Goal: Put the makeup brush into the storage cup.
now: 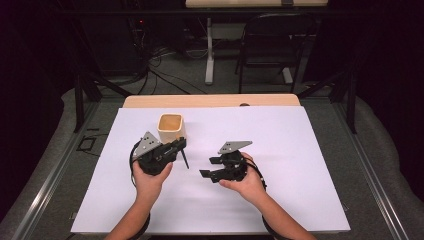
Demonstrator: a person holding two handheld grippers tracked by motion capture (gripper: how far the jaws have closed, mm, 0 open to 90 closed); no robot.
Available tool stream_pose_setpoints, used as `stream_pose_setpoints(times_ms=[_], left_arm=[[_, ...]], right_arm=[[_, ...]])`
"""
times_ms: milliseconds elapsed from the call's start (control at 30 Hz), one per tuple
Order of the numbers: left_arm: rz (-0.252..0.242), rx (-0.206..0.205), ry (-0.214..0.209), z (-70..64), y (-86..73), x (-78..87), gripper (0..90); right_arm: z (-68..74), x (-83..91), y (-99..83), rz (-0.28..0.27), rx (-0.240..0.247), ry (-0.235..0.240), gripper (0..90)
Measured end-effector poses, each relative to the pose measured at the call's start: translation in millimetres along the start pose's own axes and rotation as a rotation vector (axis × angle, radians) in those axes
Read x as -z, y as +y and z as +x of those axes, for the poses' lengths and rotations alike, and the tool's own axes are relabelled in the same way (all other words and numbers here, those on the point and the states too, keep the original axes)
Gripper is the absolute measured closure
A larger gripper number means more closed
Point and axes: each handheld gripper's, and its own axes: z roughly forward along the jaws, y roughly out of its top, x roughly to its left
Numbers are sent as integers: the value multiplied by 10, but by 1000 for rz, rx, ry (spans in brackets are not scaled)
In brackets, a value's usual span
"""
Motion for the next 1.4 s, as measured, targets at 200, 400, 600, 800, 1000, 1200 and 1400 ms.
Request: stream_pose_setpoints(times_ms=[200,400,600,800,1000,1200,1400], left_arm=[[15,-18,21,6,-8,-1,835],[14,-23,37,11,-8,-10,835],[21,-36,52,14,-13,-15,835],[23,-38,56,36,-18,-11,835],[15,-44,65,28,16,6,835],[-9,-48,75,26,68,58,835],[-26,-41,88,23,132,118,835]], right_arm=[[-32,62,14,-8,0,-21,364],[-23,65,-2,-1,2,-26,363],[-29,56,-12,1,5,-30,363],[-50,83,-2,-13,8,-42,364],[-56,93,-27,-4,8,-46,365],[-84,128,-24,-13,0,-50,365],[-74,157,-21,-24,-3,-49,365]])
